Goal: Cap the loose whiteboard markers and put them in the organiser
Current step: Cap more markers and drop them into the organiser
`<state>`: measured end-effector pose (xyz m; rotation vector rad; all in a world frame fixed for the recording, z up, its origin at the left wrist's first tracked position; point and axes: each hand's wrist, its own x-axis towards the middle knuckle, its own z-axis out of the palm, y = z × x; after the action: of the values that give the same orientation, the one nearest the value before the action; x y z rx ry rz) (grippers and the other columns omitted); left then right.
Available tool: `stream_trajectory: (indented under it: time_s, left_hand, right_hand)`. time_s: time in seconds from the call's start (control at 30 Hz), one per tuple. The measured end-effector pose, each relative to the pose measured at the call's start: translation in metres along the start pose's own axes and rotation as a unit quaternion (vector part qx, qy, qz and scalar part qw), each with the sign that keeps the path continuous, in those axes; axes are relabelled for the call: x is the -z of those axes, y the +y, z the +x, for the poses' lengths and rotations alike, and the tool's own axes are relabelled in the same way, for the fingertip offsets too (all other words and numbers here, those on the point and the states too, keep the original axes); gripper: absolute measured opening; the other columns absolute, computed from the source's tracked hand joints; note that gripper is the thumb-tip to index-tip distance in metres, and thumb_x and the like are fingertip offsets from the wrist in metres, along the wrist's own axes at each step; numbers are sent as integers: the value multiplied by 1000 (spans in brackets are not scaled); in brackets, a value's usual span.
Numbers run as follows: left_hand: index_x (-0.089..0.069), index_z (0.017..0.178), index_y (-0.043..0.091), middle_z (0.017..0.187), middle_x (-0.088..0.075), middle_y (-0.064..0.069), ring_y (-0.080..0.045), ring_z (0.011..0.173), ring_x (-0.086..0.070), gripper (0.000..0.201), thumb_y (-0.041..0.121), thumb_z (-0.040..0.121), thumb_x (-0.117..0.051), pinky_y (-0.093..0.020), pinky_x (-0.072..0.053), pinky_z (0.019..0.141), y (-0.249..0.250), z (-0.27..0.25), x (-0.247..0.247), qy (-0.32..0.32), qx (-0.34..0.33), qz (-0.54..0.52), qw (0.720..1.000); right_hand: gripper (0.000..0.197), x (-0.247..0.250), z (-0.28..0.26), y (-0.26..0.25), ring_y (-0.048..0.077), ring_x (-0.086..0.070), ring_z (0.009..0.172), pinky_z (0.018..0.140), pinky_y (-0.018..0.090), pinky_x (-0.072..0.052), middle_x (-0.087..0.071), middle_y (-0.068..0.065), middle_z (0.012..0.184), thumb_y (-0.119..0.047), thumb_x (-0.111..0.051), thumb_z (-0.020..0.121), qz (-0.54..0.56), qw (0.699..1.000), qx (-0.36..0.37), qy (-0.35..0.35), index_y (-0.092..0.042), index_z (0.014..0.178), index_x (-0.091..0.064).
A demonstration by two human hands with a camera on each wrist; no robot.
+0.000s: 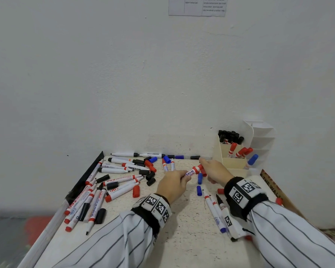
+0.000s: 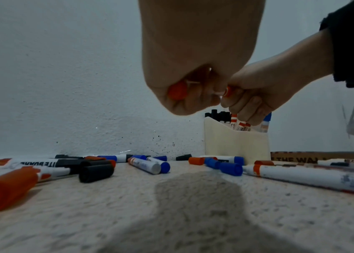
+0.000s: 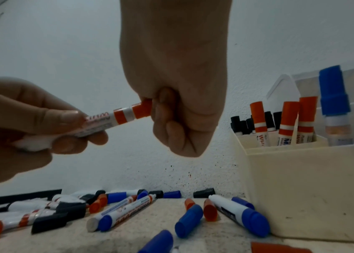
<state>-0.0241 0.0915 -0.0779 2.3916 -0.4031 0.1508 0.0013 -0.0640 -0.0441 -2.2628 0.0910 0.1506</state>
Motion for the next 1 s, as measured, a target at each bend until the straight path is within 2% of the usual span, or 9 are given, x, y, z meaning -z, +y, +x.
stream_trajectory:
  time_s: [0.1, 0.2, 0.3, 0.47, 0.6, 0.7, 0.8, 0.9, 1.0]
  left_hand:
    - [-57, 90, 12, 64, -45, 4, -8, 57, -40, 22, 24, 99, -42, -23, -37, 59, 6, -1, 0, -43, -5, -73, 996]
    - [-59, 97, 11, 66, -44, 4, -8, 53, -37, 25, 25, 100, -39, -17, -34, 49, 14, -2, 2, -79, 39, -171, 981]
    - [-58, 99, 15, 70, -43, 4, -7, 44, -32, 25, 30, 100, -37, -17, -30, 37, 20, -4, 6, -140, 111, -281, 943]
    - [-56, 89, 18, 61, -39, 6, -4, 37, -26, 29, 37, 100, -37, -14, -21, 35, 26, -6, 9, -198, 160, -394, 883]
    - [-58, 93, 19, 64, -43, 6, -3, 36, -32, 26, 35, 99, -38, -17, -28, 35, 30, -3, 4, -170, 144, -366, 904]
    - [-61, 104, 15, 75, -53, 4, -5, 49, -47, 25, 31, 99, -41, -15, -40, 45, 38, 2, -2, -123, 110, -346, 924]
    - [-52, 129, 11, 95, -53, 4, -7, 80, -51, 35, 26, 99, -44, -17, -43, 71, 47, 9, -9, -106, 89, -308, 941]
    - [-36, 138, 12, 126, -47, -3, -16, 113, -49, 48, 25, 94, -52, -27, -40, 92, 45, 13, -23, -131, 145, -169, 966]
    - [-36, 133, 9, 128, -49, -10, -23, 118, -50, 49, 33, 93, -52, -30, -42, 92, 42, 9, -41, -205, 211, -38, 955]
  right_hand:
    - [39, 5, -5, -4, 12, -28, 44, 43, 22, -26, -34, 0, 56, -31, -27, 100, 20, 999, 33, -1, -15, 67, -40]
    - [45, 10, -12, -8, 12, -29, 43, 45, 22, -27, -34, -1, 52, -30, -25, 101, 15, 996, 82, 10, -15, 61, -38]
    - [46, 13, -16, -6, 9, -30, 41, 47, 22, -29, -34, -2, 50, -30, -25, 102, 22, 993, 113, -3, -16, 61, -38]
    - [44, 18, -14, 5, 10, -33, 44, 52, 25, -32, -37, -1, 52, -34, -27, 102, 51, 987, 148, -24, -16, 64, -42]
    - [39, 27, -10, 7, 8, -35, 50, 56, 23, -33, -39, -4, 57, -38, -30, 100, -1, 985, 174, -20, -18, 69, -43]
    - [35, 42, -7, 2, 10, -41, 52, 56, 25, -37, -45, -3, 61, -38, -36, 99, -28, 980, 196, -3, -17, 73, -48]
    - [28, 62, -4, -3, 9, -51, 54, 54, 20, -44, -57, 0, 71, -32, -42, 98, -17, 979, 196, 47, -12, 83, -55]
    - [17, 85, 2, -5, 9, -57, 58, 48, 12, -45, -63, 8, 86, -22, -45, 97, 63, 970, 188, 138, -8, 96, -56]
    - [14, 102, 7, -2, 9, -58, 65, 53, 10, -46, -61, 7, 86, -17, -45, 97, 59, 945, 199, 254, -10, 99, -56]
